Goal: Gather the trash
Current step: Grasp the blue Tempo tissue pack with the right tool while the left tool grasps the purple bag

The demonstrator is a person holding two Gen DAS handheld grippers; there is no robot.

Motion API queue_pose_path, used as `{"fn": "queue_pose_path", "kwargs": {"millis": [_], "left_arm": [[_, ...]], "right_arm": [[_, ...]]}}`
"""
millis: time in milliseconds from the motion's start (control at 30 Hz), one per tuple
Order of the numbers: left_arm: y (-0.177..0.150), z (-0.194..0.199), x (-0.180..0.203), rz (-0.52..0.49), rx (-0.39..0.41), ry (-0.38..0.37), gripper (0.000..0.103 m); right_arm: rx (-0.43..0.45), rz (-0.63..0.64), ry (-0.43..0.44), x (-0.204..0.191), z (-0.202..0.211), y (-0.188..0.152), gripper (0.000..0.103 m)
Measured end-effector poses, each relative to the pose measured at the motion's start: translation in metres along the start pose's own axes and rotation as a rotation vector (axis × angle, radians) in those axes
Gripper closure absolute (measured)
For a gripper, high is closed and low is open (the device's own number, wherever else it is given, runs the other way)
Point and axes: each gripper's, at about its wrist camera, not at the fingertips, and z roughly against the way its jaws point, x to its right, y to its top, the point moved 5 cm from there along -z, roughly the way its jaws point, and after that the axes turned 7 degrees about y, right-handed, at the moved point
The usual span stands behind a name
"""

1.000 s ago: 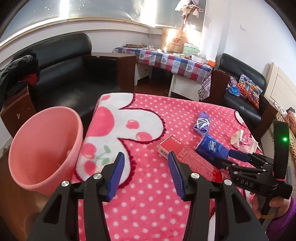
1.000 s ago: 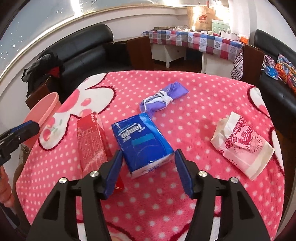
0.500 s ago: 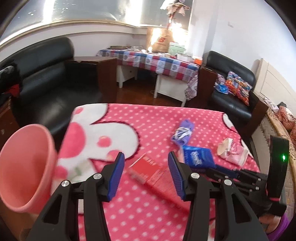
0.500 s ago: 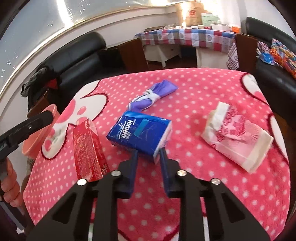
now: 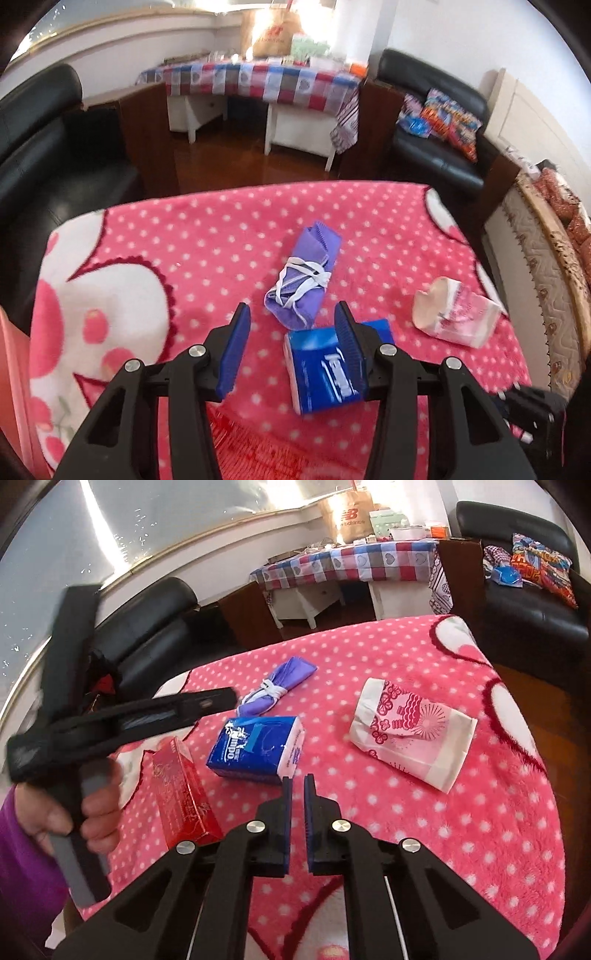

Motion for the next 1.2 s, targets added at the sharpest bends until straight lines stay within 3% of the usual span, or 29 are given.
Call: {"fn": "queue_pose_path", "kwargs": {"millis": [167,233,267,300,567,833,967,1200], "left_arm": [[0.0,-0.024,0.005,0.007,-0.074,0.003,0.073],[0.0,-0.027,0.004,0.024,-0.077,0.003,0.076],[0.0,-0.027,0.003,0.031,-0.075,-0.002,0.089],[0.0,-0.027,0.003,0.031,-0.07,-0.009,0.09],[0.002,0.009,-0.012,0.088,0.026,-0.057,0.093],[-0.025,0.053,-0.049,0.189,0.066,-0.083,0.093],[-0.042,0.065,-0.068,0.226,0.063,-0.074,0.093],[-0.059,0.076,-0.083,0.257,0.066,-0.076,0.093]], "right_arm": [[-0.03,0.015,0.01,-0.003,-0.003,-0.002,0.095],[-0.039,0.011,0.02,-0.003,-0.005,-0.002,0.08],[-0.039,0.007,0.029,-0.003,-0.005,-0.002,0.067],[-0.036,0.004,0.037,-0.003,-0.004,-0.001,0.06],[-0.048,0.093,0.065,-0.012,-0.015,0.026,0.059],[-0.145,0.08,0.197,-0.013,-0.061,0.072,0.059],[-0.204,0.064,0.189,-0.008,-0.077,0.07,0.059],[-0.221,0.069,0.205,-0.017,-0.053,0.045,0.059]]}}
